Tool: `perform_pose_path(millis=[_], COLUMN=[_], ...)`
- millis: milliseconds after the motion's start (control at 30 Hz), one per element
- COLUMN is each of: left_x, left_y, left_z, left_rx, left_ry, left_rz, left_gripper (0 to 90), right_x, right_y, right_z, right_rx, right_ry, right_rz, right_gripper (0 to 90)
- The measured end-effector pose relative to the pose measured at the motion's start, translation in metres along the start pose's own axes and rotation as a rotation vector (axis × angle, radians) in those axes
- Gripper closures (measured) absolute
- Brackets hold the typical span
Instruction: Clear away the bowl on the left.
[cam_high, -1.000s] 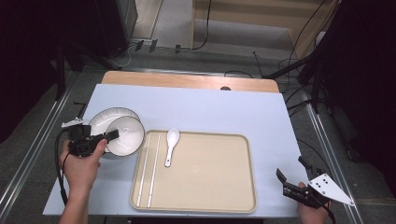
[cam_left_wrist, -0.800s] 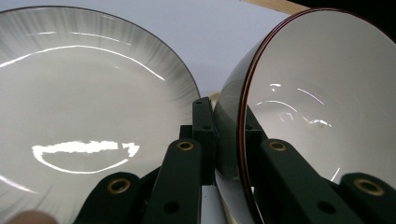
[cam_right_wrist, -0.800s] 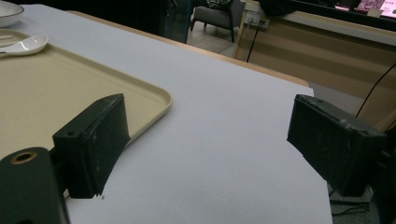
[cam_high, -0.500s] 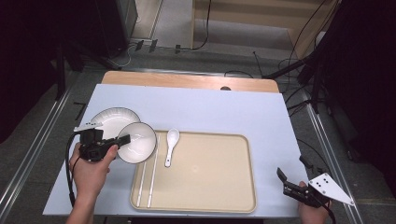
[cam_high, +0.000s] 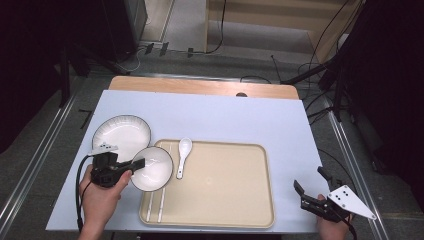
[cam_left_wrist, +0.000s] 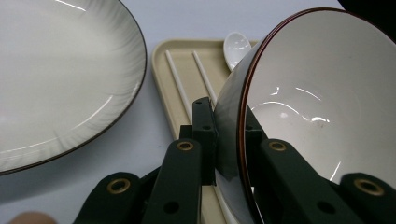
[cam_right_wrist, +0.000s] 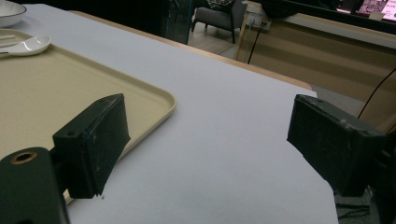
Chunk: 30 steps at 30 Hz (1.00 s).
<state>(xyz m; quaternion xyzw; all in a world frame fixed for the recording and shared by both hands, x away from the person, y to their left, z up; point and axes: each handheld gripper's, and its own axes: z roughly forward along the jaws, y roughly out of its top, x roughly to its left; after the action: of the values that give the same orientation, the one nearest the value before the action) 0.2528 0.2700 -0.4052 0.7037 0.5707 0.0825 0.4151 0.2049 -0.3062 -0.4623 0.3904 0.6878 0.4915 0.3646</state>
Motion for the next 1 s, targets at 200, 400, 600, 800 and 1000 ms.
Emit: perform_pose_path(millis=[200, 400, 600, 800, 1000], left_x=[-0.013, -0.024, -0.034, -0.04, -0.046], left_y=[-0.003, -0.006, -0.011, -0.014, -0.017], left_z=[0.005, 0.012, 0.019, 0.024, 0.027], left_rx=[0.018, 0.045, 0.074, 0.099, 0.118], left_ry=[-0.041, -0.093, -0.118, -0.135, -0.141], left_rz=[0.025, 0.052, 0.075, 0.094, 0.112], left_gripper=[83.1, 83.1, 83.1, 83.0, 83.0], right_x=[0.0, 0.0, 0.001, 0.0, -0.001], right_y=[0.0, 0.0, 0.0, 0.0, 0.0], right_z=[0.001, 0.0, 0.0, 0.0, 0.0], right_rx=[0.003, 0.002, 0.002, -0.001, 0.001], right_ry=[0.006, 0.005, 0.006, 0.002, 0.006], right_rz=[-0.001, -0.001, -0.007, -0.003, -0.005], right_gripper=[13.0, 13.0, 13.0, 13.0, 13.0])
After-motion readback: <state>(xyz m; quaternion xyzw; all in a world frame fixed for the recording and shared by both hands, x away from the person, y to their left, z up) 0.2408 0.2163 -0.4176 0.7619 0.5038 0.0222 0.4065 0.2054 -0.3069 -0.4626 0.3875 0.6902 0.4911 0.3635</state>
